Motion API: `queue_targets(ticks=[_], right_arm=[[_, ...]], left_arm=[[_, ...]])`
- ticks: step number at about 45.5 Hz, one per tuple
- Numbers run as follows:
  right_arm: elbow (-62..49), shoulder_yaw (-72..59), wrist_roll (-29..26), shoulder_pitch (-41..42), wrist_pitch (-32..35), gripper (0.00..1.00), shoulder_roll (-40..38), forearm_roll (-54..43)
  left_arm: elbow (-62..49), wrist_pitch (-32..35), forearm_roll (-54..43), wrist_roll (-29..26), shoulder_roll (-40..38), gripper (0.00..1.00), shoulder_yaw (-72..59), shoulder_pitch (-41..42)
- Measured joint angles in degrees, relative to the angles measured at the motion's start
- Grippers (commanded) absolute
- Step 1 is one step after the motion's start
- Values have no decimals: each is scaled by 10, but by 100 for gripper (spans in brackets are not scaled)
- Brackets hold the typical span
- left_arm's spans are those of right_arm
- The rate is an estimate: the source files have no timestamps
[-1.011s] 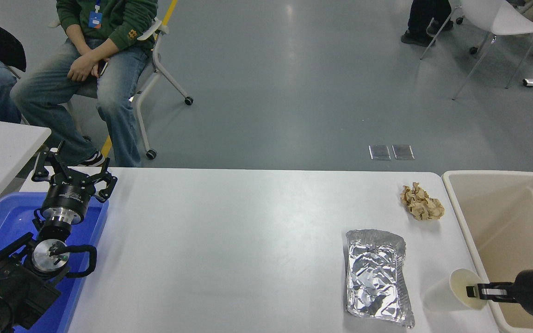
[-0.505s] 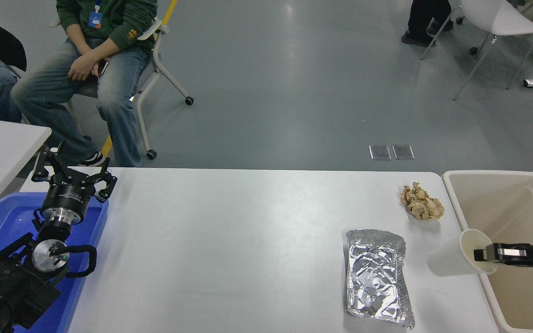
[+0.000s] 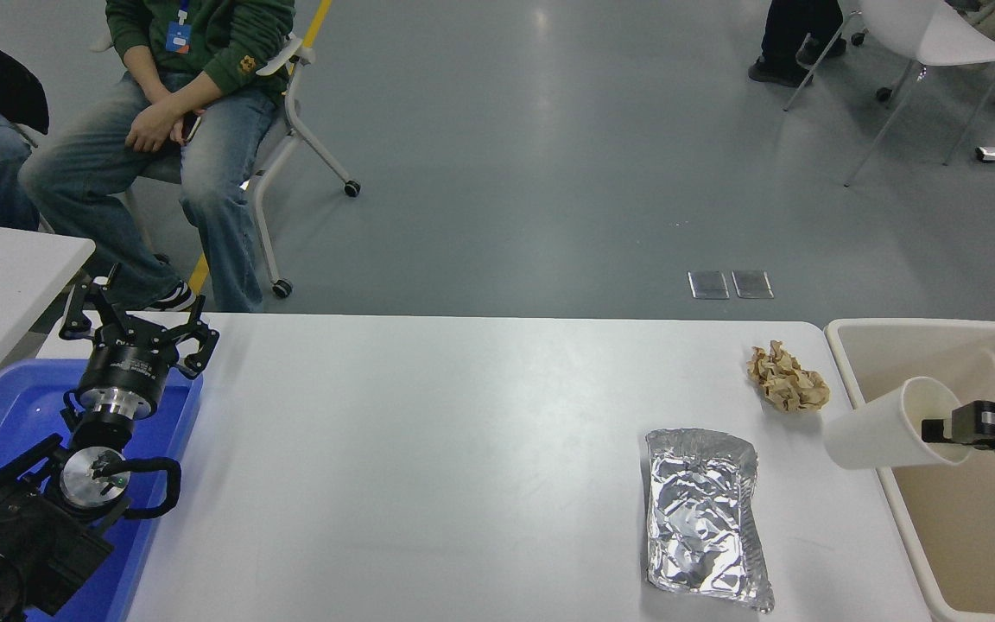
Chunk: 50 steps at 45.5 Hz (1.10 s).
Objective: Clean the table surface
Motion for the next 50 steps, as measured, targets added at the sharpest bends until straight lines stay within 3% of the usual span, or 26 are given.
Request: queue_targets(ticks=[25, 50], right_arm=[[-45, 25, 1, 8, -10, 0, -18, 9], [-105, 14, 1, -15, -82, 0, 17, 14]], left_arm=[[0, 0, 0, 0, 0, 100, 0, 0], [0, 0, 0, 0, 0, 100, 0, 0]])
